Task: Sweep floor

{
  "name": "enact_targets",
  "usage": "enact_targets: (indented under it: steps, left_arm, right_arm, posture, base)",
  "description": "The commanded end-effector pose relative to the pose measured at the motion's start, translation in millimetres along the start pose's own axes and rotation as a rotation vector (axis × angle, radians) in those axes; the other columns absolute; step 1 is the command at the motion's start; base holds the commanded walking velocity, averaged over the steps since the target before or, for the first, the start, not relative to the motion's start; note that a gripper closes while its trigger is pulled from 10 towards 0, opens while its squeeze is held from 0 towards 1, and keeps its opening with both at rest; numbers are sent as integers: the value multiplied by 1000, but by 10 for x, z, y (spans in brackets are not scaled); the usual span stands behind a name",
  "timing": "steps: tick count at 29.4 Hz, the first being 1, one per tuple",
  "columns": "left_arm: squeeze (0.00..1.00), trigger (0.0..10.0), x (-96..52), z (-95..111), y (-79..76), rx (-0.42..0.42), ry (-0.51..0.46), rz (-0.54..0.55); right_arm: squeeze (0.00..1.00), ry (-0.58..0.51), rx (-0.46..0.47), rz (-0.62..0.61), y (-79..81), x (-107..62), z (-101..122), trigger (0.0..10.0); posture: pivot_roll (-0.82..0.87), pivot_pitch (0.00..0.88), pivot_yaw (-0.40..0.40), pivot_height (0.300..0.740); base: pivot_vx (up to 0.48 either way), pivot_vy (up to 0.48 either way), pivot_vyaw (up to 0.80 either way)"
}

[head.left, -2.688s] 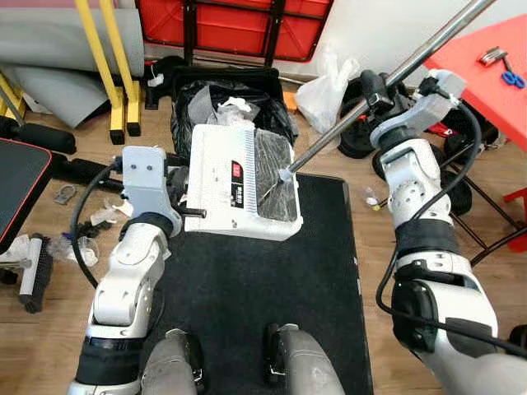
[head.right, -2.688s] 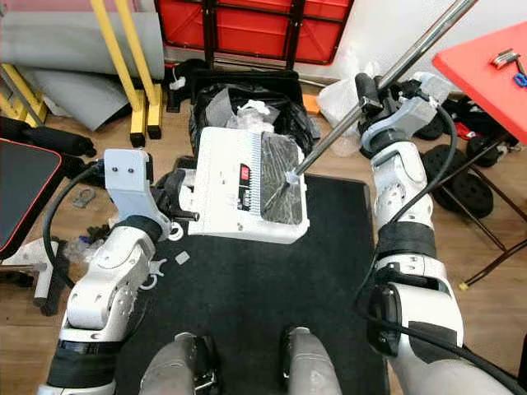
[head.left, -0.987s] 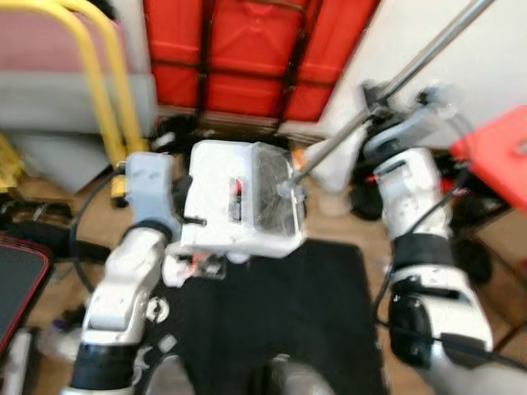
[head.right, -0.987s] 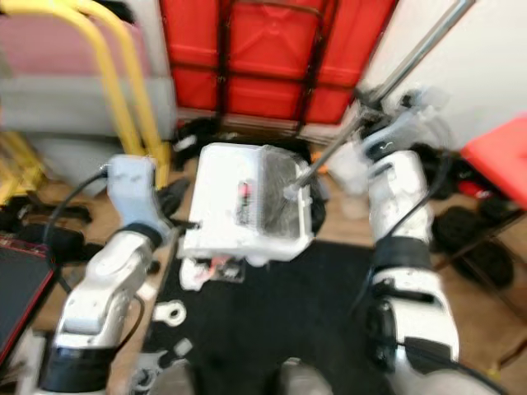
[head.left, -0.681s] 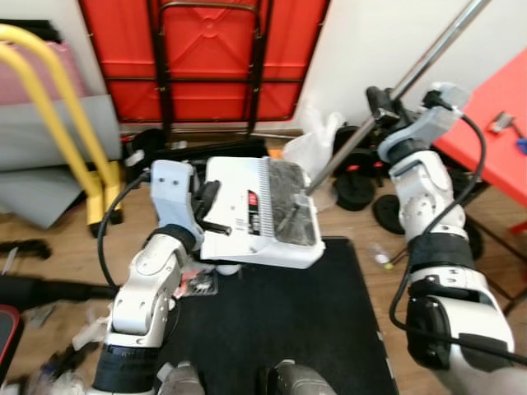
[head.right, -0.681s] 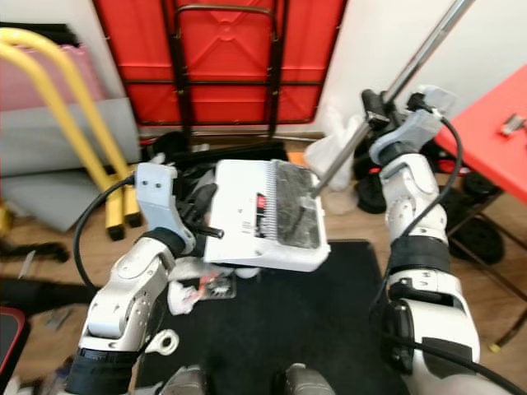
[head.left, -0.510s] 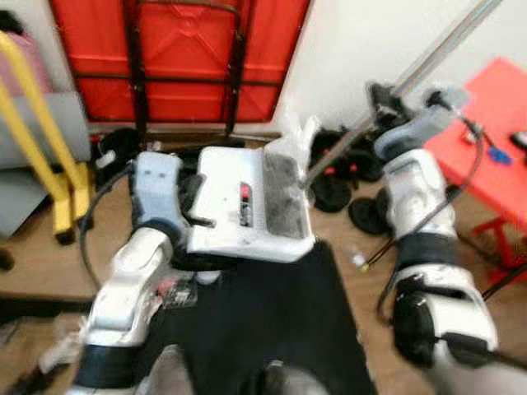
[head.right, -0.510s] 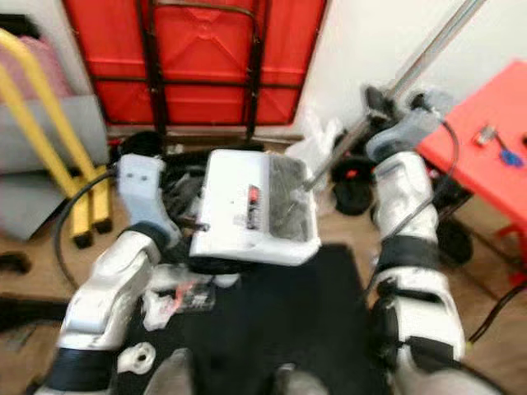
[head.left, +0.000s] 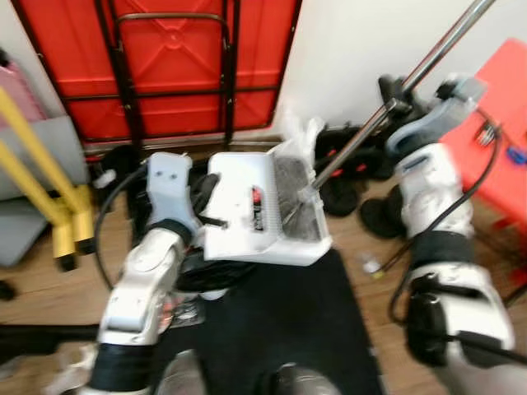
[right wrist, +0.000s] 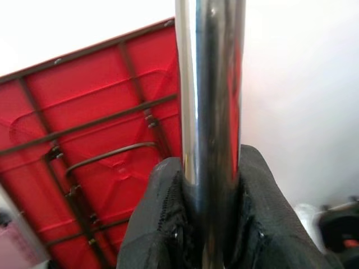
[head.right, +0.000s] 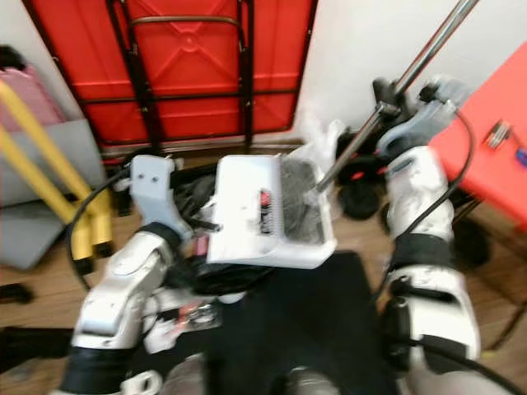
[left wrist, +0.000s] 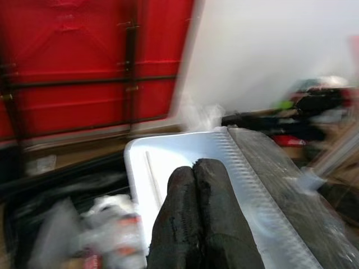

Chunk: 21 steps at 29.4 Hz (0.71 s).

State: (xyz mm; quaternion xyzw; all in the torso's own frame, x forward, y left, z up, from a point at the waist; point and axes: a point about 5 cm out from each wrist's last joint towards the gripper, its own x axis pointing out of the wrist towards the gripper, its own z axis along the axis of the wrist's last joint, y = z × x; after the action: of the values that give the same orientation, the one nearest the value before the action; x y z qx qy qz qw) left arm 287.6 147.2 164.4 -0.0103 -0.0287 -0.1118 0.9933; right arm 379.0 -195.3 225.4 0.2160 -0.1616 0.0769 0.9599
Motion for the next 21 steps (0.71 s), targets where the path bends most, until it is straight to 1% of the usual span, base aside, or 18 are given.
enact_targets:
  steps: [1, 2, 6, 8, 10, 14, 16, 17, 20, 21]
  left_arm:
    - [0, 10000, -20, -17, -39, 4, 10, -18]
    - [0, 10000, -35, -21, -38, 2, 13, -18]
    - [0, 10000, -58, -29, -38, -1, 19, -17]
    - [0, 10000, -74, -32, -39, -2, 23, -17]
    - [0, 10000, -148, -27, -41, -4, 33, -19]
    - [0, 10000, -162, -26, -40, -4, 35, -19]
    - [0, 10000, -173, -28, -37, -5, 39, -17]
    - [0, 10000, -232, -29, -30, -10, 49, -14]
    - [0, 10000, -302, -29, -24, -16, 59, -12]
    - [0, 10000, -300, -30, -24, -17, 61, -12]
  right_arm:
    - [0, -68, -16, 7, -22, 7, 164, 10000]
    - [0, -66, -13, 6, -24, 0, 161, 10000]
    - [0, -56, -1, -4, -37, -11, 148, 10000]
    - [0, -51, 0, -10, -49, -20, 141, 10000]
    - [0, -50, -1, -15, -58, -61, 147, 10000]
    - [0, -51, 0, -15, -57, -69, 149, 10000]
    - [0, -50, -1, -15, -60, -74, 146, 10000]
    - [0, -51, 9, -19, -61, -93, 150, 10000]
    - [0, -53, 25, -26, -60, -113, 157, 10000]
    - [0, -50, 25, -27, -63, -102, 154, 10000]
  posture:
    - [-111, 148, -168, 733]
    - [-113, 164, -168, 733]
    - [-113, 171, -168, 733]
    - [-114, 182, -167, 733]
    - [-116, 218, -165, 733]
    - [-116, 218, -165, 733]
    - [-115, 232, -165, 733]
    - [-113, 272, -165, 733]
    - [-113, 272, -165, 733]
    - [-113, 272, -165, 733]
  base:
    - [337, 0, 800]
    - [337, 0, 800]
    - [337, 0, 739]
    - [337, 0, 0]
    - [338, 0, 0]
    - [334, 0, 0]
    - [337, 0, 0]
    - [334, 0, 0]
    - [334, 0, 0]
    - [330, 0, 0]
